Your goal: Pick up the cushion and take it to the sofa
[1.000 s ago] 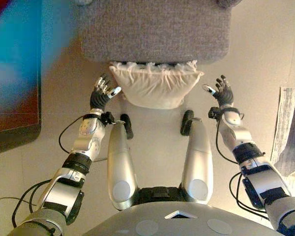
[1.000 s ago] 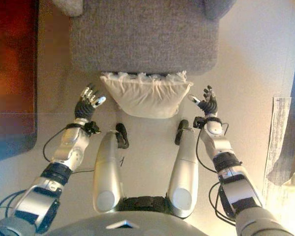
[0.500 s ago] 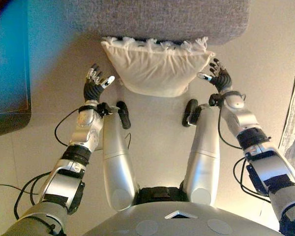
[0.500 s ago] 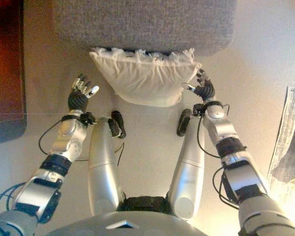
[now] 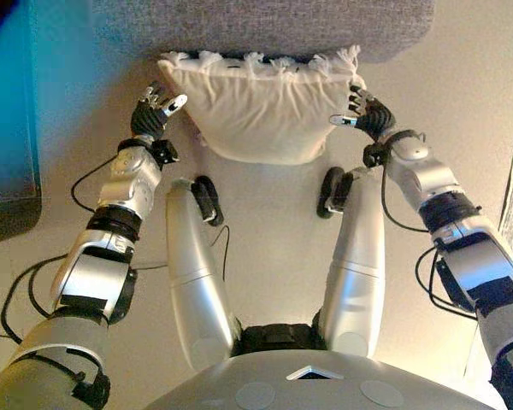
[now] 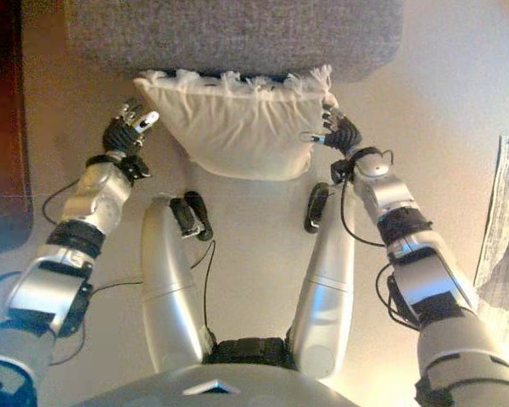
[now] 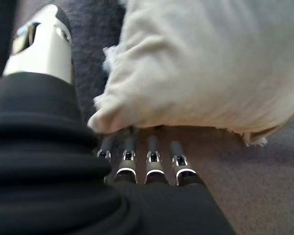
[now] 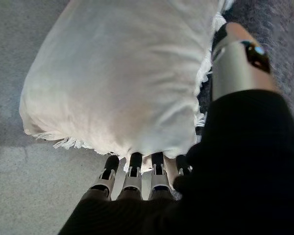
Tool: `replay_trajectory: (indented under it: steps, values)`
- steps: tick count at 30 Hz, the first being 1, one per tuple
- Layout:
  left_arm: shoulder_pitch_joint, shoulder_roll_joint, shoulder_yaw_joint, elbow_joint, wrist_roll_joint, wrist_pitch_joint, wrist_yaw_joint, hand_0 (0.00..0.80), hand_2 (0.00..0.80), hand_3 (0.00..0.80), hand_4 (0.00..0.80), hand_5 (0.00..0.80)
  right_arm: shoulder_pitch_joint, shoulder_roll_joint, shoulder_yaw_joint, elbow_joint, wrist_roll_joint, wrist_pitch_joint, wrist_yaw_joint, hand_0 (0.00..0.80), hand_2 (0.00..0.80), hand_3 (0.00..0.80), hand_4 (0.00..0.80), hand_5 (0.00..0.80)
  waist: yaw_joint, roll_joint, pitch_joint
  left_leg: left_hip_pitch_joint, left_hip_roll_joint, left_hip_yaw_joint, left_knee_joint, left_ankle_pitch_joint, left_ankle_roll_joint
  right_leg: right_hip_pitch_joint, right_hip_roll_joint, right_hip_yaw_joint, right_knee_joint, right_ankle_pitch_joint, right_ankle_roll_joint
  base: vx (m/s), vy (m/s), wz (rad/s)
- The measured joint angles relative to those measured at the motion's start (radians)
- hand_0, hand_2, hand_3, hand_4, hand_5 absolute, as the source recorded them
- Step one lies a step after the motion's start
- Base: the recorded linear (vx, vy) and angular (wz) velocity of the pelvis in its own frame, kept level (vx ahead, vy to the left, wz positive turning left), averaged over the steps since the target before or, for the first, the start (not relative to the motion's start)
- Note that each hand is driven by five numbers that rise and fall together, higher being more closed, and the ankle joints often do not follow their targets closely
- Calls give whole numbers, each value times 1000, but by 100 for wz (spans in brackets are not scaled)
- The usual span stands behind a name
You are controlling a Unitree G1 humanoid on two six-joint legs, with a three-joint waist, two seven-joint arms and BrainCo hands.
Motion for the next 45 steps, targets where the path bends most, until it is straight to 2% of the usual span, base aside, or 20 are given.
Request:
replay_trajectory:
  steps: [5,8,17,25,29,34,38,45]
  values:
    - [-76,15,-30,88,0,55,-14,0,0,0,0,0,-52,-7,39,38,-1,15,20,0,0,0,0,0,-2,0,0,-4,3,5,0,0,1,-7,1,2,1,0,0,-27,45,-1]
    - [-113,32,-41,142,0,80,-36,0,0,0,0,0,-91,-7,59,66,-1,22,22,0,0,0,0,0,-5,0,0,-5,6,21,-5,0,3,-19,0,12,1,0,0,-17,37,-1]
    - [-180,37,-109,218,12,96,-73,0,0,0,0,0,-138,-5,97,88,-8,22,-18,0,0,0,0,0,-20,0,3,-22,6,27,-14,0,5,-40,-1,14,-2,-1,-3,-29,12,0]
    - [-199,37,-110,213,10,84,-91,0,0,0,0,0,-142,-20,87,72,10,10,-79,0,0,0,0,0,-29,4,13,-28,10,45,-47,-1,3,-56,1,14,-35,2,-2,-10,9,-1]
    - [-207,36,-110,211,10,84,-95,0,0,0,0,0,-95,-41,22,58,43,1,-96,0,0,0,0,0,-25,2,16,-28,19,54,-48,-10,5,-57,4,13,-51,4,2,7,20,-7]
    - [-216,39,-110,211,10,82,-97,0,0,0,0,0,-42,-86,9,101,43,-3,-94,0,0,0,0,0,-26,-2,20,-31,27,58,-31,-25,13,-56,5,13,-55,7,7,8,0,-7]
    - [-222,42,-111,215,6,66,-113,0,0,0,0,0,-36,-112,5,202,63,-5,-75,0,0,0,0,0,-27,-3,22,-38,37,56,-20,-33,18,-57,14,13,-59,12,13,0,12,-7]
    - [-236,45,-142,207,-10,33,-130,0,0,0,0,0,-44,-112,-23,226,105,-19,-33,0,0,0,0,0,-24,-3,24,-52,38,61,-24,-35,19,-71,14,13,-68,17,15,-1,3,-1]
